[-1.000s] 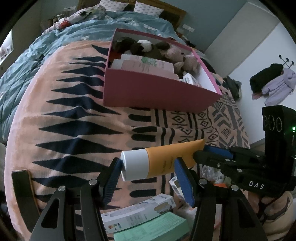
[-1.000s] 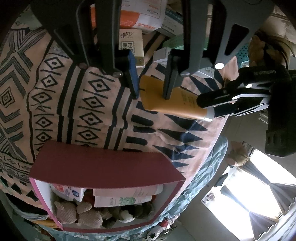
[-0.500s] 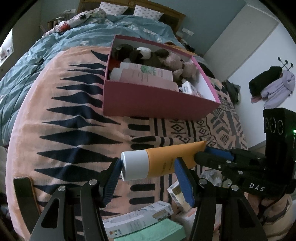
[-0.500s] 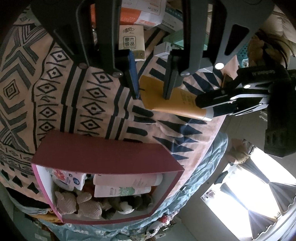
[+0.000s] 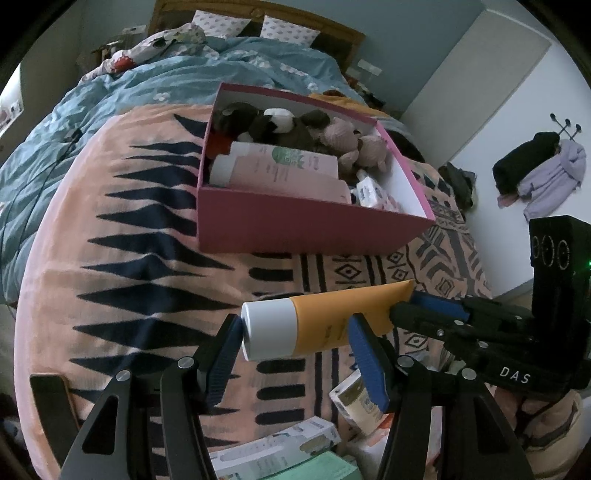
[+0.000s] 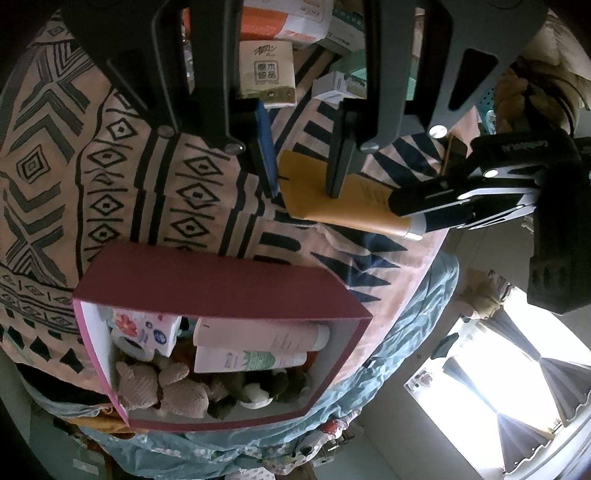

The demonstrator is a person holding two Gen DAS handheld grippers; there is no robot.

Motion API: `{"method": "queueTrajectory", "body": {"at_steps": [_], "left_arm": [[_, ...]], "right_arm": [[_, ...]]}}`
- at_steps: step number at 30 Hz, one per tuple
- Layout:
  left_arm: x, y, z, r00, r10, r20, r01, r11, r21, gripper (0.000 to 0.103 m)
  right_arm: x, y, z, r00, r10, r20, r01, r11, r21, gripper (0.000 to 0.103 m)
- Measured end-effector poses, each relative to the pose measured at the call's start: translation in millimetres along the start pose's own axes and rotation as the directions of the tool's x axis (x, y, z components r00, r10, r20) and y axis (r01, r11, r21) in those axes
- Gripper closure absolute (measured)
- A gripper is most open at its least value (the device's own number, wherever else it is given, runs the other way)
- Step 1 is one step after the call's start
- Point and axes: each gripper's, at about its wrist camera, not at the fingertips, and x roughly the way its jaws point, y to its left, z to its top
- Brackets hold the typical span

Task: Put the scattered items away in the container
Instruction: 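Lift the sunscreen tube with both grippers toward the pink box, then carry the sunscreen tube with both grippers over the box rim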

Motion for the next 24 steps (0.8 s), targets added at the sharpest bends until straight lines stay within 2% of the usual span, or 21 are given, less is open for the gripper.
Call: {"method": "queueTrajectory", "body": {"at_steps": [24], "left_arm": [[0.6,0.1,28.6,0.999,0.006,0.036,-0.006,1.0,0.009,0.043]], "right_arm": [[-9.2,4.6,28.5,0.998,-0.039,0.051,0.041,0.998,-0.042,0.073]]}}
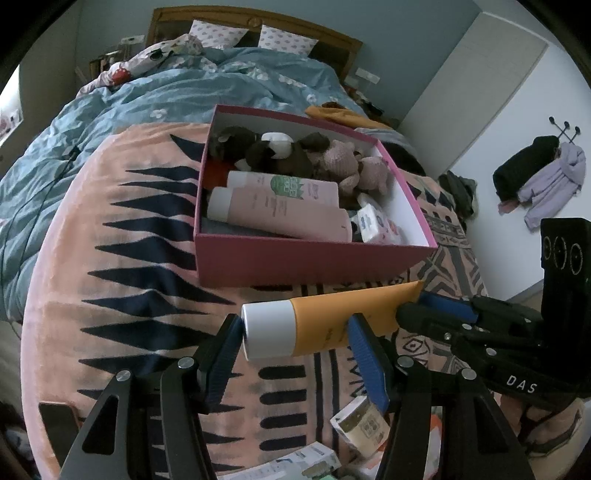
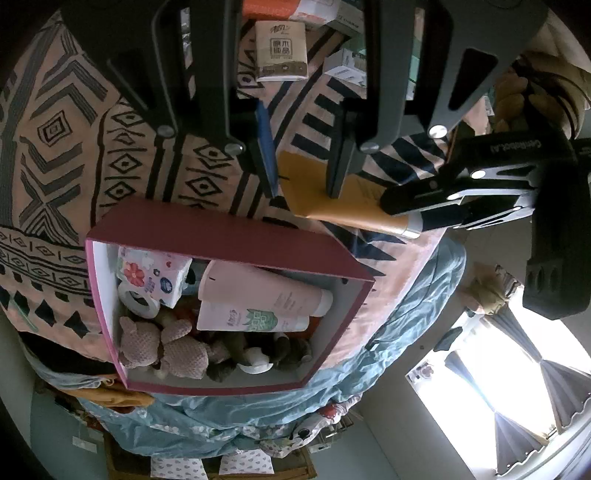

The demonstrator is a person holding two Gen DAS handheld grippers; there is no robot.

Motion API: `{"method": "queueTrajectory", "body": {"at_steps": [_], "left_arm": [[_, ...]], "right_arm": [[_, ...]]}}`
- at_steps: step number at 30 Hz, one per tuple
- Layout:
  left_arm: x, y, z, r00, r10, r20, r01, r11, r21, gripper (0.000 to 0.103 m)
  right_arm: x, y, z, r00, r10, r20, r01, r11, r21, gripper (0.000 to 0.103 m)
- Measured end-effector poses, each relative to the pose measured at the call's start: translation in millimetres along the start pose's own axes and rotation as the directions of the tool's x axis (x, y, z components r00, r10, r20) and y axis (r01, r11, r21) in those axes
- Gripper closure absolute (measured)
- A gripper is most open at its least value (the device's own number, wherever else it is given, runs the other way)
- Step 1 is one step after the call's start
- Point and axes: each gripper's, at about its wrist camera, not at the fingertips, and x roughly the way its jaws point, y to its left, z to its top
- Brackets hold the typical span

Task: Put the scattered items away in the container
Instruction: 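Carry the sunscreen tube with both grippers over the box rim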

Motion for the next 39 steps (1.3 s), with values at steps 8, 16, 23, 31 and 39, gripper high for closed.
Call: {"method": "queueTrajectory", "body": {"at_steps": [8,16,23,31,39], "left_arm": [[2.4,-2.0,9.5,1.0,0.005,0.008,-0.005,1.0,0.014,0.043],[6.6,-3.1,22.6,1.0,0.007,0.021,-0.007,1.0,0.019,0.043],[8.2,-6.5,37.7,0.999,0.01,0.044,-0.012,0.999,0.035,0.043],[14.6,-6.4,52.4,0.998,0.011,0.054,-0.014,0.999,0.047,0.043],[24.1,-3.3,64.4,0.999,0.011,0.051,-0.013,0.999,0.042,0.043]], "right_arm": [[2.8,-2.5,6.7,1.0,-0.004,0.005,0.004,1.0,-0.001,0.073],[4.4,-9.3,19.1,1.0,-0.011,0.024,0.011,1.0,0.004,0.073],[7.4,-18.2,29.1,0.999,-0.01,0.033,0.009,1.0,0.022,0.073],[10.6,-25.1,41.3,0.999,-0.012,0.046,0.011,0.999,0.036,0.073],[16.3,-32.9,56.0,0.998,-0.017,0.059,0.015,0.999,0.047,0.073]]}}
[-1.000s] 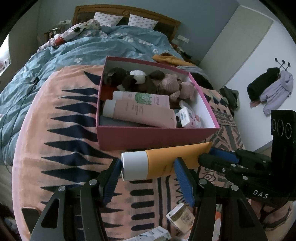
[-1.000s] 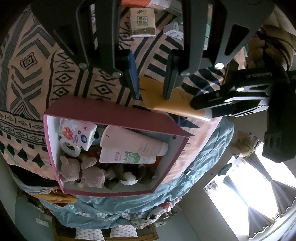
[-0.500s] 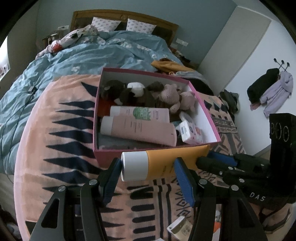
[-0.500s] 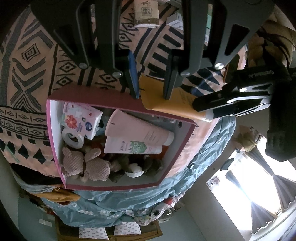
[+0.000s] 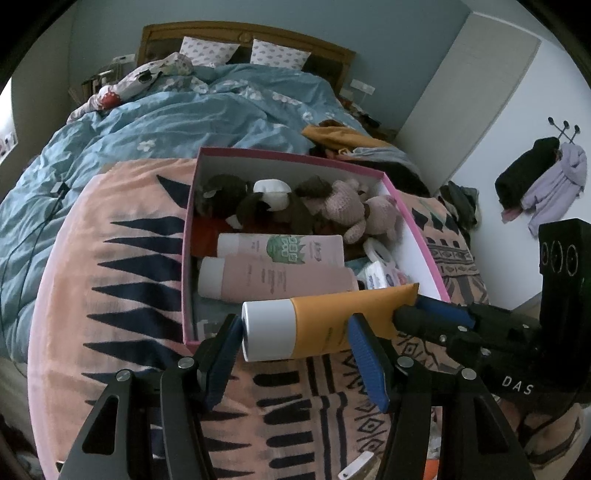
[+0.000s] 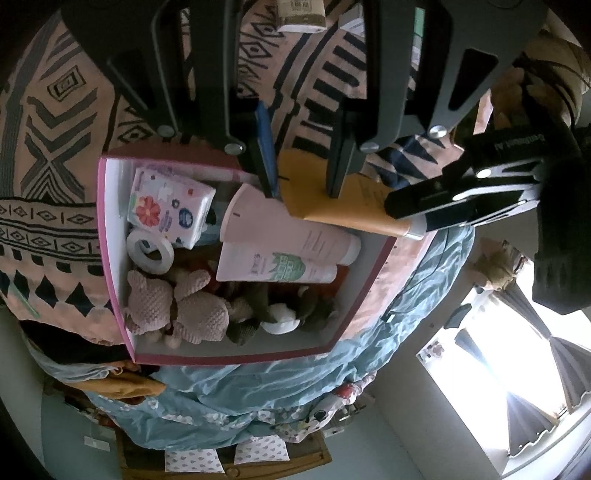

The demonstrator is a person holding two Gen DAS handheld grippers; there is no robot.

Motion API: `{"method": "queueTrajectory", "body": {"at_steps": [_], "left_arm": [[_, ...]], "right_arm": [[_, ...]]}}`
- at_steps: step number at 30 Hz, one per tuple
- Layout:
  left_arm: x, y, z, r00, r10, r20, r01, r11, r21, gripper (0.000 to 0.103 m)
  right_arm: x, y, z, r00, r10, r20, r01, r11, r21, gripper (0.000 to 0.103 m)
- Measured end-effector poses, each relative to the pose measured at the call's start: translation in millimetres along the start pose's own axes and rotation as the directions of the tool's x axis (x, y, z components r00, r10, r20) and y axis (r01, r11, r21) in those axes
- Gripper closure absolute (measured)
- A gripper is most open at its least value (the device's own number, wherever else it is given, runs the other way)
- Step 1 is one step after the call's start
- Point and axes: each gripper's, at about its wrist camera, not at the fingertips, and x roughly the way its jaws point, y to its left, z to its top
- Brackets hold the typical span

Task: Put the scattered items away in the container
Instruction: 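Carry the sunscreen tube with both grippers over the box rim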

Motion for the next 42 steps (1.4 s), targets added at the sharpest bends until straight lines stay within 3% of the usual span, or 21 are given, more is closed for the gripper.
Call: {"method": "queueTrajectory", "body": {"at_steps": [13,42], "left_arm": [[14.6,6.0,15.5,1.0,0.019,-0.007,-0.019,1.0,0.004,0.043],[54.3,26.2,16.6,0.995,0.064,-0.071,-0.063,0.998,0.016,0.043]], "right_arm": [[18.2,-9.6,14.4,1.0,0.001,-0.013,0.0,1.0,0.02,0.073],[69.4,-16.1,18.8,0.995,-0.027,-0.099,0.03,0.999,0.026,0.073]]}}
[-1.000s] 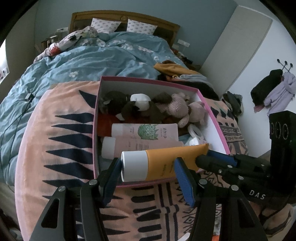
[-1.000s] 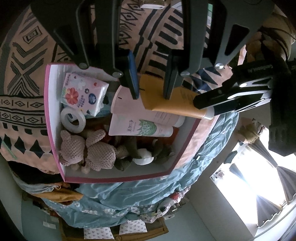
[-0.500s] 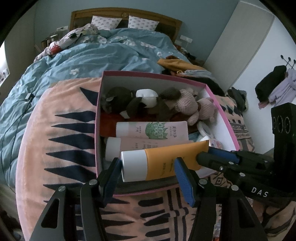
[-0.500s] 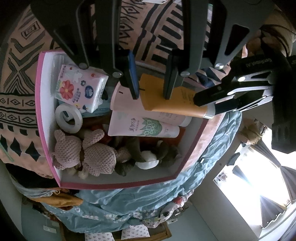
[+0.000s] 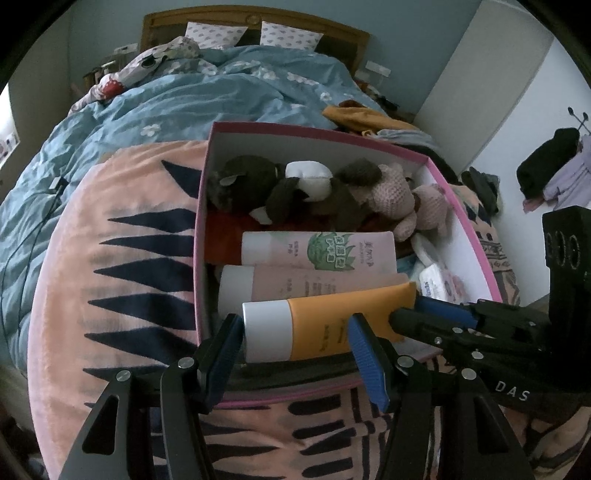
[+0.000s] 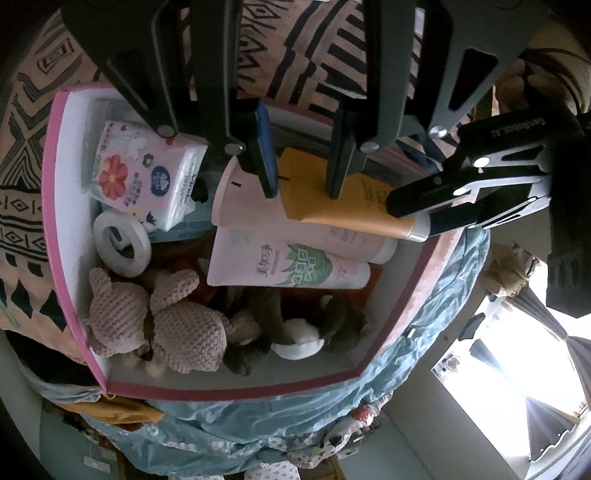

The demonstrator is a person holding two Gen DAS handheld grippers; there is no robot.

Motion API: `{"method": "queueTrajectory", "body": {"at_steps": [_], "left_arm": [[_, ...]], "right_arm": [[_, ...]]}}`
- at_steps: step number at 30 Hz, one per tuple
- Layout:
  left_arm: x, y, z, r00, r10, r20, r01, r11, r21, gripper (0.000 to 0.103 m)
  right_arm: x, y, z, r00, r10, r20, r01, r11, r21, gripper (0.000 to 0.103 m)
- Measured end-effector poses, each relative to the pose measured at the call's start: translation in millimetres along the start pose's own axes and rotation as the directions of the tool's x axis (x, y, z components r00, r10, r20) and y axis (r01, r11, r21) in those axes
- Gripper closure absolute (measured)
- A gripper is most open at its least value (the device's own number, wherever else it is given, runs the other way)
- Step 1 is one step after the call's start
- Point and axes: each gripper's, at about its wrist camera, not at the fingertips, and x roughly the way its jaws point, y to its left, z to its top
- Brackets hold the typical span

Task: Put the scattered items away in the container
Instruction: 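Carry the sunscreen tube with both grippers over the box rim, then lower the sunscreen tube into the pink box and open both grippers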

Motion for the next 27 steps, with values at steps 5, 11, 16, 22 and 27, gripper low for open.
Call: {"method": "queueTrajectory", "body": {"at_steps": [5,11,16,22,27], "left_arm": [[4.2,-1.1,-1.8,1.0,0.001,-0.008,-0.001,1.0,0.006,0.043],[5.5,-3.2,-2.6,1.0,0.0,-0.009,0.0,1.0,0.012,0.043],[4.0,-2.5,-3.5,1.0,-0.005,-0.002,0.005,1.0,0.007,0.043],[1.3,-5.6,-7.6,1.0,-0.025,0.007,0.025,1.0,0.012,0.043],[-3.6,-9.5,-10.9,0.999,-0.043,0.021,0.043,0.999,0.012,0.041]], "right_arm": [[5.7,-3.3,-0.7,1.0,-0.013,-0.013,0.013,1.0,-0.001,0.073],[8.1,-2.9,-0.8,0.999,-0.029,-0.014,0.029,0.999,-0.017,0.073],[6.6,-4.7,-0.9,0.999,-0.042,-0.007,0.042,0.999,-0.014,0.073],[6.2,-1.1,-3.4,0.999,-0.05,-0.007,0.049,0.998,-0.031,0.073],[2.3,1.9,-7.1,0.999,-0.05,0.004,0.05,0.998,-0.038,0.073]]}}
